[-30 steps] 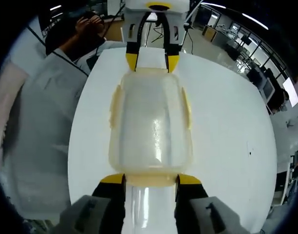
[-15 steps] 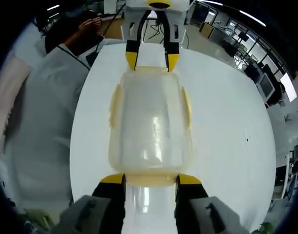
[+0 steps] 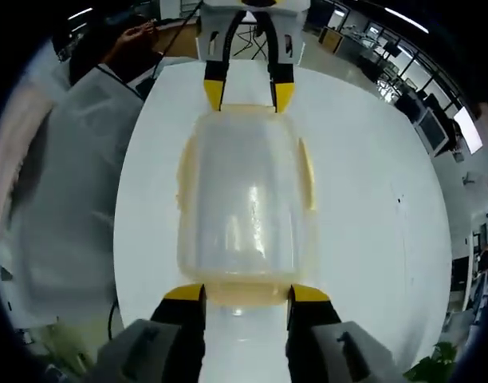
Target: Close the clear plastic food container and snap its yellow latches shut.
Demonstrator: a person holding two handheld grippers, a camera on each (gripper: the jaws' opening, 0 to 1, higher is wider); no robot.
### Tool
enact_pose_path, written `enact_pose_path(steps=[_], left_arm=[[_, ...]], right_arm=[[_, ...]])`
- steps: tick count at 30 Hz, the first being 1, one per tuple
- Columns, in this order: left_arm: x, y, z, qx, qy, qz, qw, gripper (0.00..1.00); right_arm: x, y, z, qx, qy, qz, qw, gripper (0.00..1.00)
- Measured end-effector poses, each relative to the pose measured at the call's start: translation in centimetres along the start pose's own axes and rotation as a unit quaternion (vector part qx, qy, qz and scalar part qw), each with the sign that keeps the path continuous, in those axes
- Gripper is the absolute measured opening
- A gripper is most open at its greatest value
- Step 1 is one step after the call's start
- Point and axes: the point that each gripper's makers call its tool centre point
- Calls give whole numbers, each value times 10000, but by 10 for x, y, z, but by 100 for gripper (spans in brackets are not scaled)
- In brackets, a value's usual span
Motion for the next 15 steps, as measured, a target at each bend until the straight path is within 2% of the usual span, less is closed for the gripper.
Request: enact_pose_path(steps=[10, 15], left_arm=[[-11, 23, -9, 78, 29, 21, 10000, 37], [-15, 29, -14, 85, -1, 12, 10000, 37]], right_arm=[[15, -24, 7, -127, -19, 19, 9999, 37], [19, -33, 6, -195, -5, 21, 9998, 37]])
Point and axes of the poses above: the point that each gripper's makers call its tool centre point, and the gripper's own axes: z roughly backward along the fingers, x roughly to its right, y roughly out of its top, and after that the axes turned 13 degrees about -z, right-handed
